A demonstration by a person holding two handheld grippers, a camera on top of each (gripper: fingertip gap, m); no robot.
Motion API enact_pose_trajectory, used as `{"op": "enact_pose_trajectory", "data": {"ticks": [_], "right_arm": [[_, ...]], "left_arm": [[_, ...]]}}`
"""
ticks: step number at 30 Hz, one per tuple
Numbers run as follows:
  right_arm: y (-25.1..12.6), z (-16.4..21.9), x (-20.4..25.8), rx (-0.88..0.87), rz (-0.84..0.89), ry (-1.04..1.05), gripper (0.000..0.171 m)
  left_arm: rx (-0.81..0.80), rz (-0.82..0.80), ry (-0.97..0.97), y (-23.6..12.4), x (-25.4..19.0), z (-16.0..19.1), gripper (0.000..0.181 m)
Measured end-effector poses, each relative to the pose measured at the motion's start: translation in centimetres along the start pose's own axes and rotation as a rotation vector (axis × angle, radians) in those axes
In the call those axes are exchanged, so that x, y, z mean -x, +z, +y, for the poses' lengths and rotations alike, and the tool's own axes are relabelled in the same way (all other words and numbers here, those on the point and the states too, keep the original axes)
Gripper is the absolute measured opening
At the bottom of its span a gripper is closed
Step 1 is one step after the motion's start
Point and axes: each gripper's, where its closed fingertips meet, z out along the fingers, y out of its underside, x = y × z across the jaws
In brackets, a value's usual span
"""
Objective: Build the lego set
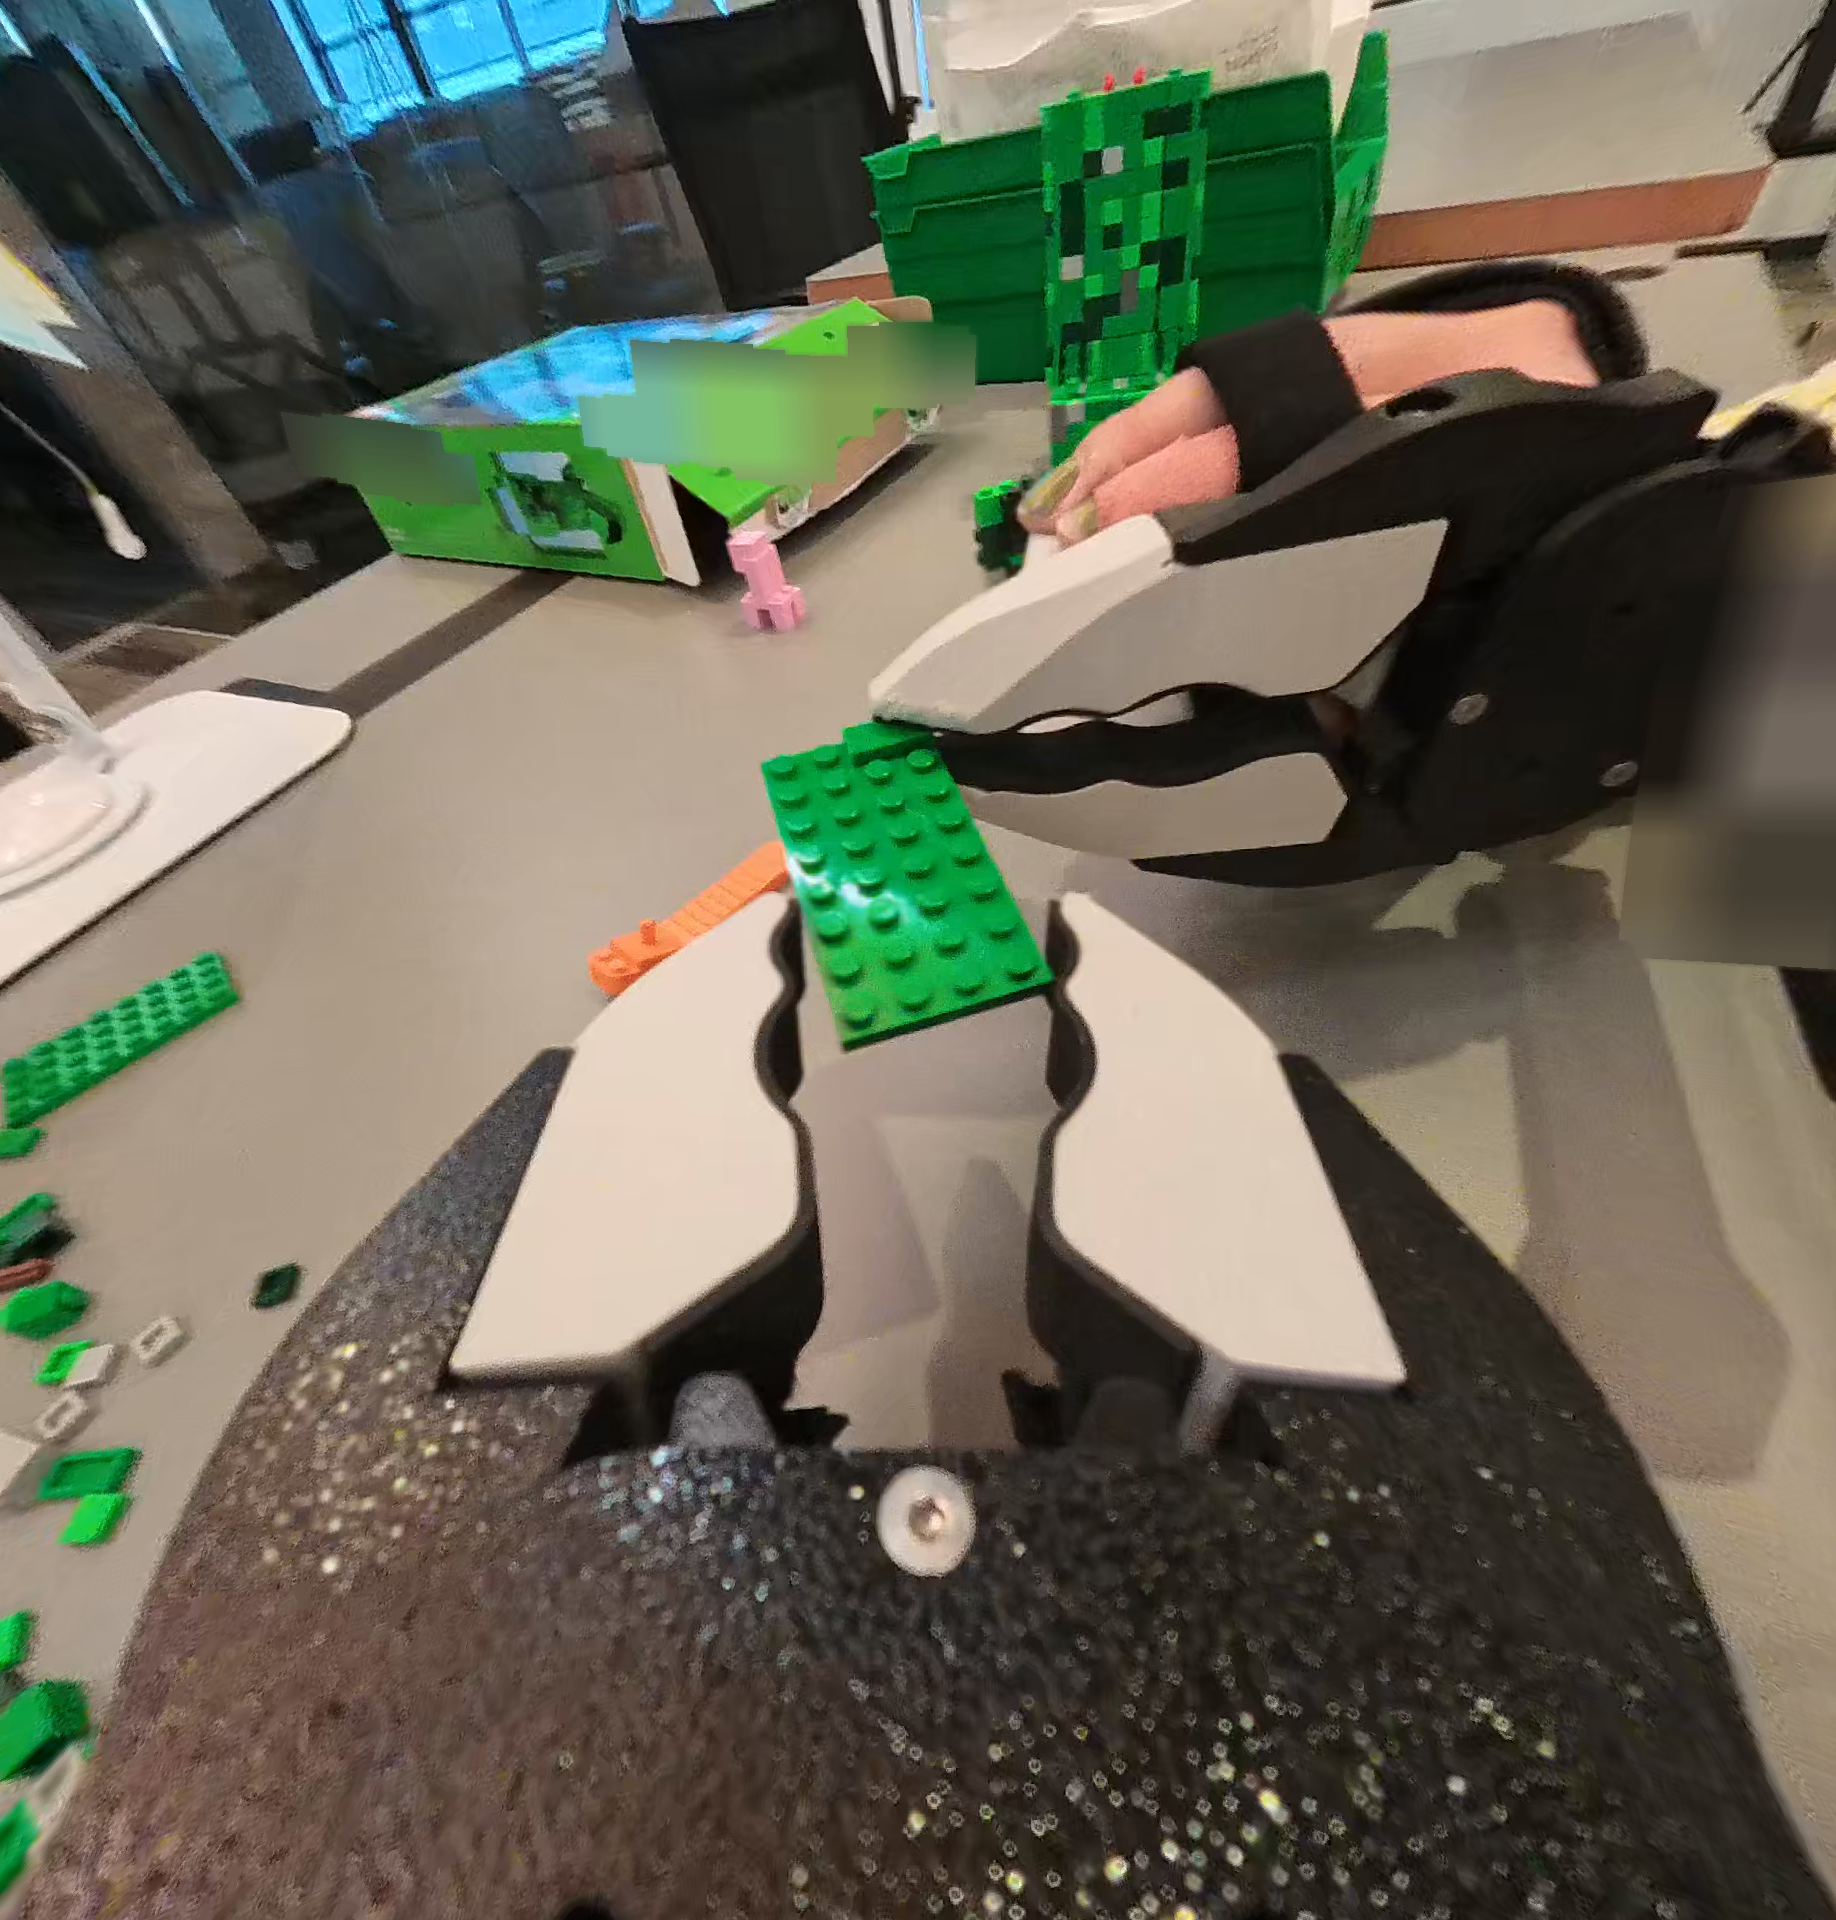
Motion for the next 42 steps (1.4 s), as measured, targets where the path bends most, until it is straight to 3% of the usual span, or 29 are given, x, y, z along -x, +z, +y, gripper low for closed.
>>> {"op": "enact_pose_trajectory", "data": {"ticks": [2,5,7,12,16,20,23,26,33,42], "right_arm": [[0.1,0.0,0.1,0.014,0.001,-0.032,0.006],[0.4,0.3,0.7,0.033,-0.007,-0.069,0.006],[0.5,0.1,0.9,0.032,-0.015,-0.074,0.006],[0.6,-0.3,0.8,0.02,-0.026,0.01,0.006],[0.9,0.6,1.7,0.019,-0.122,0.25,0.016],[0.4,0.6,2.3,-0.072,-0.278,0.659,0.011],[0.0,0.6,0.6,-0.172,-0.281,0.925,0.011],[-0.3,0.8,-0.7,-0.246,-0.248,1.081,0.011],[-0.4,0.8,-0.3,-0.295,-0.272,1.139,0.006],[-1.2,-1.0,0.0,-0.373,-0.338,1.088,0.005]], "left_arm": [[-0.008,-0.04,0.04,-0.1,0.4,-0.1,0.041],[0.004,-0.079,0.064,-0.1,0.6,-0.1,0.053],[0.037,-0.098,0.085,0.1,0.8,0.4,0.039],[0.036,-0.087,0.078,-0.3,1.5,0.2,0.034],[0.05,-0.183,0.138,-1.5,4.3,0.3,0.034],[0.036,-0.207,0.149,-3.4,7.1,0.0,0.034],[-0.021,-0.102,0.188,-4.2,7.1,-0.2,0.034],[0.02,-0.138,0.208,-4.6,8.5,1.0,0.034],[0.051,-0.054,0.25,-4.3,7.7,2.3,0.033],[0.035,-0.406,0.149,-10.1,16.1,2.0,0.033]]}}
